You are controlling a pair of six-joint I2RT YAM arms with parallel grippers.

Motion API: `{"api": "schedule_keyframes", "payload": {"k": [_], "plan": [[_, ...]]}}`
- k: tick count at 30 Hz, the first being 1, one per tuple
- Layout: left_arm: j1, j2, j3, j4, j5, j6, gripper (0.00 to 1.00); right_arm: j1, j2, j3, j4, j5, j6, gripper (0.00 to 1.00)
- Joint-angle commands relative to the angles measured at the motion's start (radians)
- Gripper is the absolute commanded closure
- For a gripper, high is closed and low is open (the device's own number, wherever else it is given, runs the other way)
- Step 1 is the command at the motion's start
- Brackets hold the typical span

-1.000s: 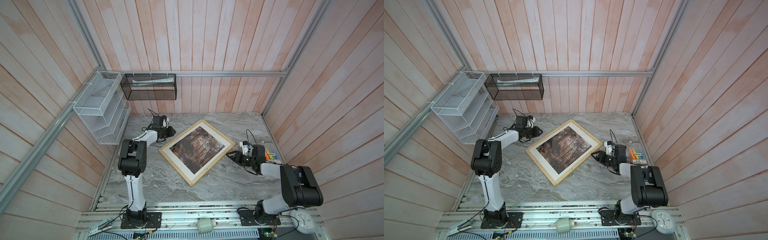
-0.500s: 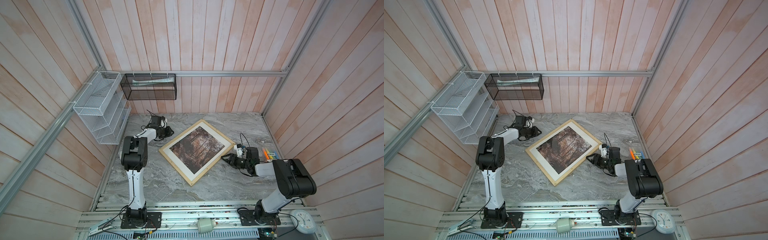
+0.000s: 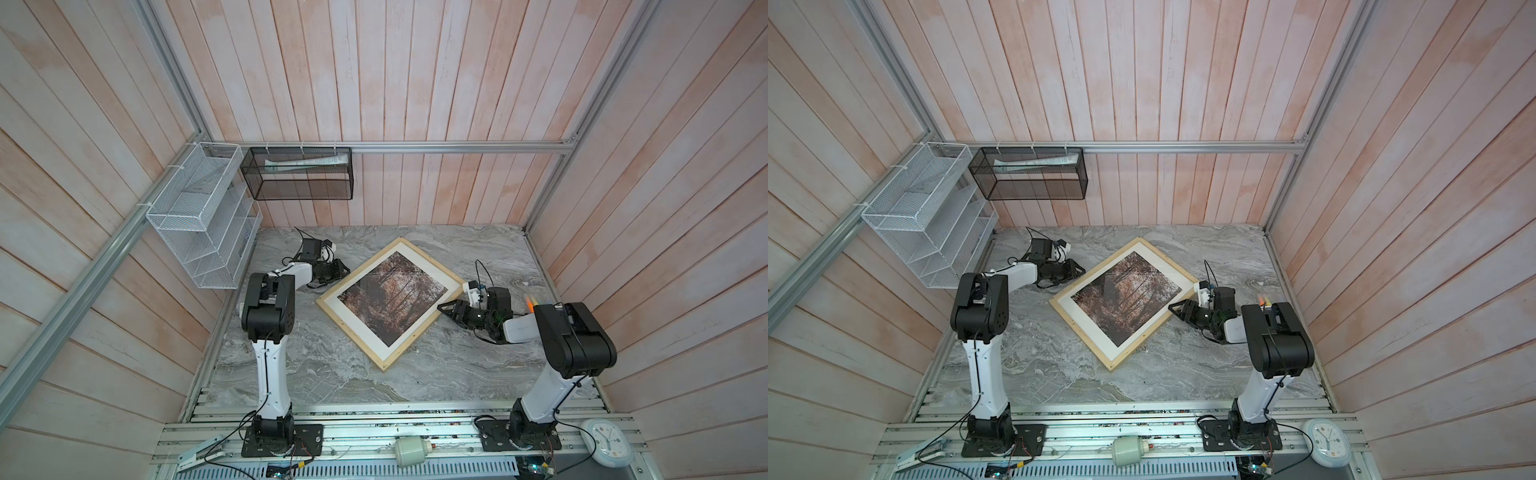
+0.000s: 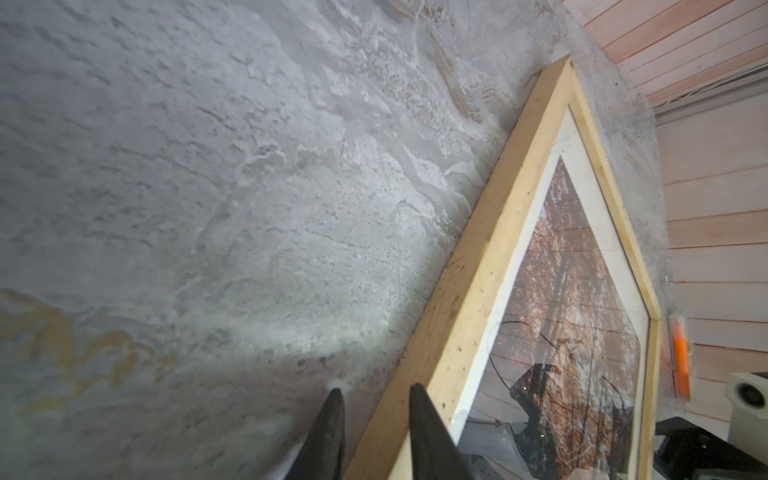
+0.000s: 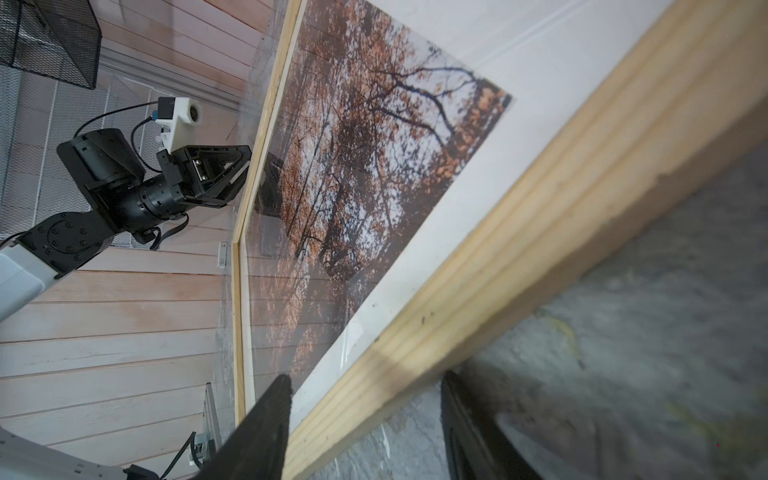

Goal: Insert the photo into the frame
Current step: 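Rotate the frame straight with both grippers pushing its opposite side edges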

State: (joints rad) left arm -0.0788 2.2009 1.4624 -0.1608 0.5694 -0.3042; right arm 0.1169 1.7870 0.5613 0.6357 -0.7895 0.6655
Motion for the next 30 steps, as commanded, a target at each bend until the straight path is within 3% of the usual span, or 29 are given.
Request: {"api": "schedule_keyframes", "payload": {"k": [1,8,16,30], "plan": [[-0.012,-0.025,-0.105,0.037,0.079,-0.040,0.71,0.005,0.057,0.054,-0.021,0.014,-0.009,0.41],[-0.052,-0.114,-0.334,0.226,0.122,-0.177,0.73,-0.001,0.167,0.198,-0.081,-0.011,-0.053,0.43],[-0.133,-0.184,-0.530,0.365,0.030,-0.312,0.75,-0.015,0.297,0.384,-0.179,-0.051,-0.110,0.43],[-0.136,-0.259,-0.622,0.399,-0.081,-0.393,0.76,-0.016,0.452,0.562,-0.198,-0.116,-0.098,0.46]]}}
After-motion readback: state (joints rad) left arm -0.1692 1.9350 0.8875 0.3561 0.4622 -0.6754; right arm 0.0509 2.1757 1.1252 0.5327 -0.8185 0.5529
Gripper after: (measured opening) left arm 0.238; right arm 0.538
